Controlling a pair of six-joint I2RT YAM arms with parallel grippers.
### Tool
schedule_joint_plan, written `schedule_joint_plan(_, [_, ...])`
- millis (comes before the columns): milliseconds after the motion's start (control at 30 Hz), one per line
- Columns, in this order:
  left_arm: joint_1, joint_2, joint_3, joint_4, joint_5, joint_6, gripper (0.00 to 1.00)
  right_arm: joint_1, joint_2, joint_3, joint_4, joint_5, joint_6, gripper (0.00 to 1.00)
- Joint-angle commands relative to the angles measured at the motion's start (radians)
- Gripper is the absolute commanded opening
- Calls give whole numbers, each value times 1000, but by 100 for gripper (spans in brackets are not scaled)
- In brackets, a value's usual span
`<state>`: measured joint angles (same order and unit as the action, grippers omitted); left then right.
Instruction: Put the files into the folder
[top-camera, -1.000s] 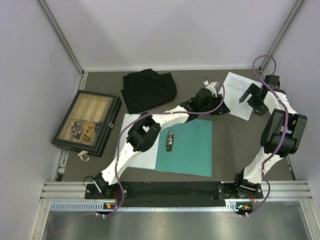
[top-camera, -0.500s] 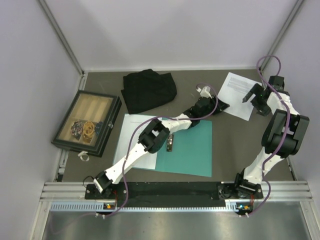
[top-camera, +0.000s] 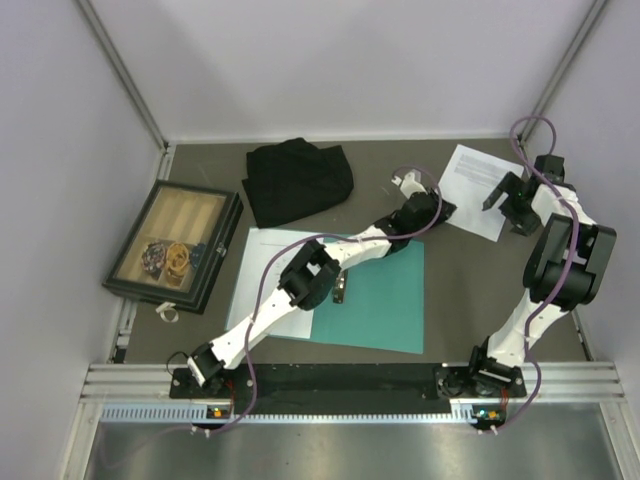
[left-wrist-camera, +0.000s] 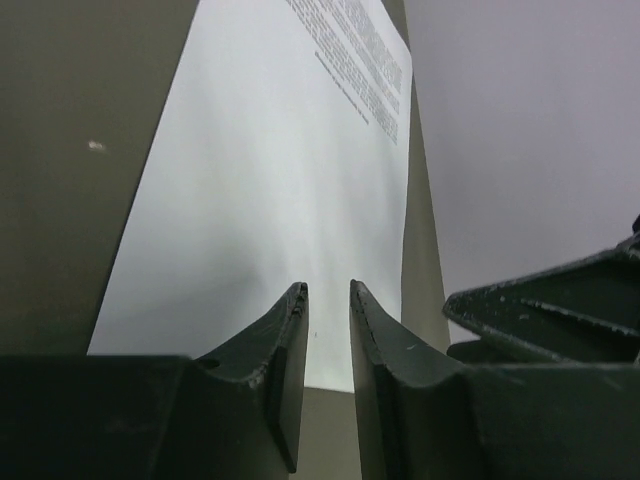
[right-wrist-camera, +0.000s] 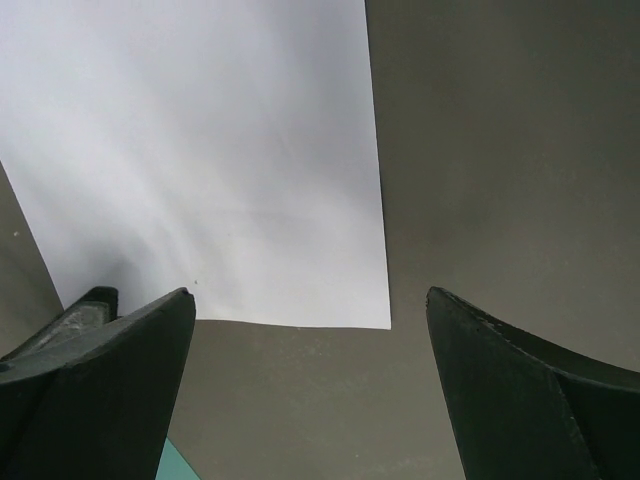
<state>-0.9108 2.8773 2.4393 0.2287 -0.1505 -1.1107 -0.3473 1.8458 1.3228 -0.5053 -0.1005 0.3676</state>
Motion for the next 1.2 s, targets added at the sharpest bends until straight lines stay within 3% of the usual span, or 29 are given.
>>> schedule_joint_plan(0, [1,51,121,-136,-127,-93,27,-7,-8,21,11,10,-13,97])
schedule_joint_plan(67, [3,68,142,-152,-147,-122,27,-7,-3,38,-8,18,-15,97])
schedule_joint_plan(233, [6,71,152,-291,-164,-193,14,-7,0,56,-32,31,-21,97])
schedule_joint_plan(367, [10,73,155,-356,-167,-257,12,-7,4,53,-38,38,-25,97])
schedule_joint_plan(1167, [9,57,119,-384,-132,-235,10,-7,112,24,31,-108,-4,99])
